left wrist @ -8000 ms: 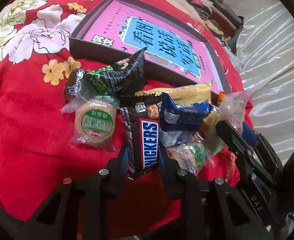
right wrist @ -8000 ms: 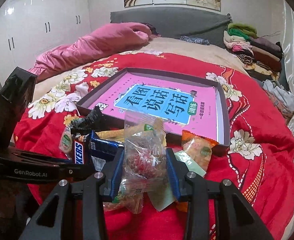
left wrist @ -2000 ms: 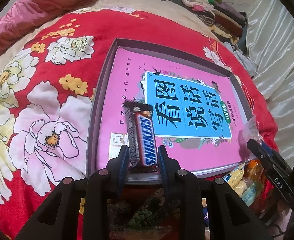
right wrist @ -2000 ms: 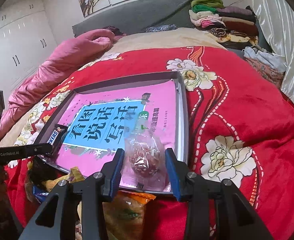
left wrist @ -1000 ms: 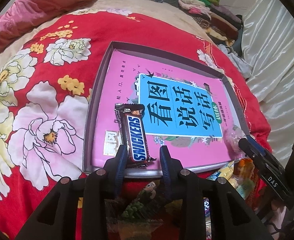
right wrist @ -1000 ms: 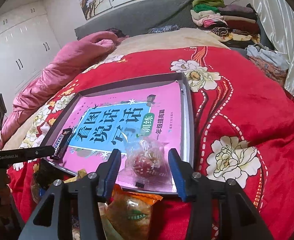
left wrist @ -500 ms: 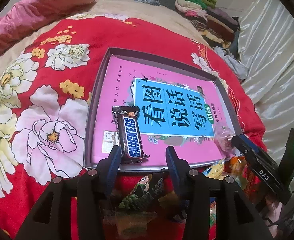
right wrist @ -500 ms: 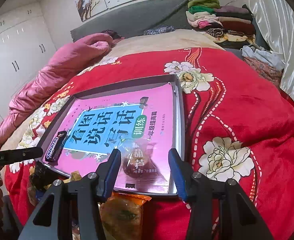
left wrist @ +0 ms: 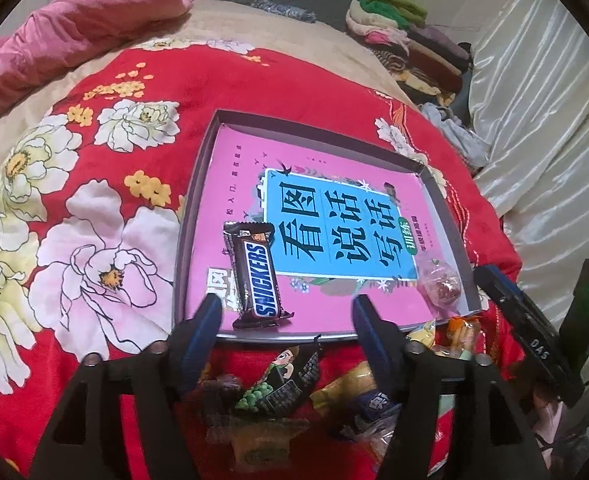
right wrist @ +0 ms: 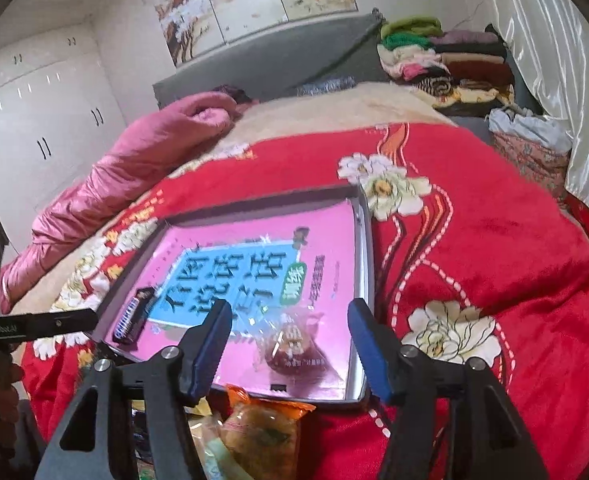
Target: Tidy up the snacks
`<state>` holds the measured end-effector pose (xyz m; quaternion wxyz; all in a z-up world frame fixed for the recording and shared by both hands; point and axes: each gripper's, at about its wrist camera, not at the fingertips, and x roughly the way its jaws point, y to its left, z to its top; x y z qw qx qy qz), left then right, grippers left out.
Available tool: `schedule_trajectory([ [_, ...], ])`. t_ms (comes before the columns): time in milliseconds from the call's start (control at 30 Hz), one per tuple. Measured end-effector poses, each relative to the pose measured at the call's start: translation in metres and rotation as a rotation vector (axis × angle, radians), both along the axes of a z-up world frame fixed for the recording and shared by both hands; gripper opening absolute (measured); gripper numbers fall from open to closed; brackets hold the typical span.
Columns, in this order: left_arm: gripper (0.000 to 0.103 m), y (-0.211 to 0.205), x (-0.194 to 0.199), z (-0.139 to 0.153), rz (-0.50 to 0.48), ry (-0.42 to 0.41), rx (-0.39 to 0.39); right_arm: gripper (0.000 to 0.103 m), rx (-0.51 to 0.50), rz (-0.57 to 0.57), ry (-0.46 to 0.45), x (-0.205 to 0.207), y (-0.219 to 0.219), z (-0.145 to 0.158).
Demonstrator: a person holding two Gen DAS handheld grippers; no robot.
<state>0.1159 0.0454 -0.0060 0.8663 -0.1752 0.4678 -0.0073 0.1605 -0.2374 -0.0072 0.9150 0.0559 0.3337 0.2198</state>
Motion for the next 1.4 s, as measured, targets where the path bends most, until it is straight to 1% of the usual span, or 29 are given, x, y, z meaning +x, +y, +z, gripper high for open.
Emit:
schedule_trajectory([
  [67, 0.072, 0.001, -0.002, 0.002, -0.001, -0.008, -0.002, 0.061, 0.006, 0.001, -0.014, -0.002, -0.001, 0.003],
  [167, 0.073, 0.003, -0.004, 0.005, 0.003, -0.018, 0.001, 0.061, 0.002, 0.001, -0.013, -0.001, -0.001, 0.004],
  [233, 0.075, 0.004, -0.006, 0.008, 0.006, -0.030, 0.003, 0.061, 0.002, 0.004, -0.014, -0.002, 0.000, 0.004],
  [433, 0.075, 0.008, -0.012, 0.015, 0.004, -0.046, -0.005, 0.061, -0.001, 0.016, -0.022, -0.004, 0.002, 0.006],
  [567, 0.075, 0.010, -0.017, 0.018, 0.003, -0.050, -0.002, 0.061, -0.003, 0.023, -0.030, -0.007, 0.003, 0.007],
  [667, 0.075, 0.012, -0.021, 0.018, 0.005, -0.050, -0.003, 0.064, -0.006, 0.027, -0.037, -0.010, 0.003, 0.008],
  [800, 0.075, 0.015, -0.025, 0.020, 0.009, -0.050, 0.002, 0.065, -0.012, 0.032, -0.043, -0.015, 0.004, 0.009],
  [933, 0.075, 0.021, -0.032, 0.025, 0.022, -0.062, -0.001, 0.065, -0.025, 0.040, -0.055, -0.022, 0.004, 0.011],
  [1000, 0.075, 0.022, -0.035, 0.028, 0.026, -0.070, 0.004, 0.068, -0.029, 0.044, -0.061, -0.026, 0.005, 0.012],
  [1167, 0.076, 0.023, -0.042, 0.031, 0.023, -0.076, 0.014, 0.069, -0.036, 0.038, -0.073, -0.035, 0.003, 0.014],
  [1233, 0.079, 0.023, -0.045, 0.031, 0.022, -0.075, 0.019, 0.069, -0.037, 0.032, -0.070, -0.037, 0.002, 0.014],
  [1400, 0.080, 0.022, -0.049, 0.028, 0.015, -0.068, 0.030, 0.069, -0.052, 0.021, -0.070, -0.043, 0.001, 0.014],
])
